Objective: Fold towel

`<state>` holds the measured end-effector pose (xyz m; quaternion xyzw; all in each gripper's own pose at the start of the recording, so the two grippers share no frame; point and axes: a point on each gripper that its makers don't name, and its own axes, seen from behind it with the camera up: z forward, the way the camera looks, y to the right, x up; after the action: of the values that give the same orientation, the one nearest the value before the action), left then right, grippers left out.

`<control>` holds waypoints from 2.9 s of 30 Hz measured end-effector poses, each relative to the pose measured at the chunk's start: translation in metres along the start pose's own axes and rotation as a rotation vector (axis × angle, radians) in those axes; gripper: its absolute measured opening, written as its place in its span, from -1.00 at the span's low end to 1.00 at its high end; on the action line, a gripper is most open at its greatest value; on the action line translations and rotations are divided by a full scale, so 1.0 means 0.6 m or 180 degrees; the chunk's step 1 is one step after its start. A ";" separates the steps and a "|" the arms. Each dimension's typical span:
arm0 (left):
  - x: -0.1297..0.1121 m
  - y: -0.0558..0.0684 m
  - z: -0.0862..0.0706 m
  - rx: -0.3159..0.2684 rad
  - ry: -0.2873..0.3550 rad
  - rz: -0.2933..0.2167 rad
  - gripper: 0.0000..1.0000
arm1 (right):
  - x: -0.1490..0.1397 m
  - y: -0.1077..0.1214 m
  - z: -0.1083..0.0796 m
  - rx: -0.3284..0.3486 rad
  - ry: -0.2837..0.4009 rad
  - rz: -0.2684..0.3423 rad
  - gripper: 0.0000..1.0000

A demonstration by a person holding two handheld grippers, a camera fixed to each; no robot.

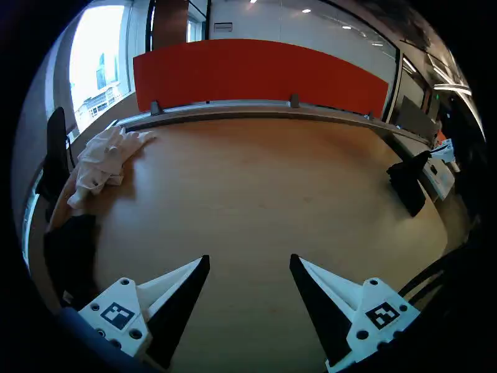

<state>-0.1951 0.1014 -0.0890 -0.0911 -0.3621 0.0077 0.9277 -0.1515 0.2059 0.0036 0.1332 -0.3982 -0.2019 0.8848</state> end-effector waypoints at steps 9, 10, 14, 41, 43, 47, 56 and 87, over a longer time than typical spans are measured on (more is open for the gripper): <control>0.000 -0.002 -0.006 -0.0004 0.0010 0.0007 0.91 | -0.049 0.000 -0.007 -0.0041 -0.0147 0.0050 -0.91; -0.001 -0.003 -0.007 -0.0005 0.0008 0.0008 0.91 | -0.055 0.001 -0.007 -0.0047 -0.0165 0.0063 -0.91; -0.004 -0.003 -0.008 -0.0011 0.0002 0.0016 0.91 | -0.082 0.004 -0.008 -0.0069 -0.0245 0.0117 -0.91; -0.004 -0.005 -0.008 0.0021 -0.0026 0.0056 0.91 | -0.214 0.027 0.017 -0.0181 -0.0763 0.0434 -0.91; -0.003 -0.006 -0.008 0.0026 -0.0028 0.0060 0.91 | -0.221 0.028 0.020 -0.0185 -0.0791 0.0457 -0.91; -0.003 -0.007 -0.008 0.0039 -0.0039 0.0069 0.91 | -0.234 0.031 0.027 -0.0204 -0.0851 0.0505 -0.91; -0.006 -0.010 -0.007 0.0072 -0.0065 0.0068 0.91 | -0.258 0.036 0.043 -0.0234 -0.0963 0.0655 -0.91; -0.008 -0.009 -0.003 0.0071 -0.0089 0.0077 0.92 | -0.273 0.037 0.055 -0.0325 -0.1043 0.0754 -0.87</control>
<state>-0.1976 0.0954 -0.0925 -0.0850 -0.3738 0.0241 0.9233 -0.2696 0.2990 -0.0727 0.0058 -0.5389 -0.1354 0.8314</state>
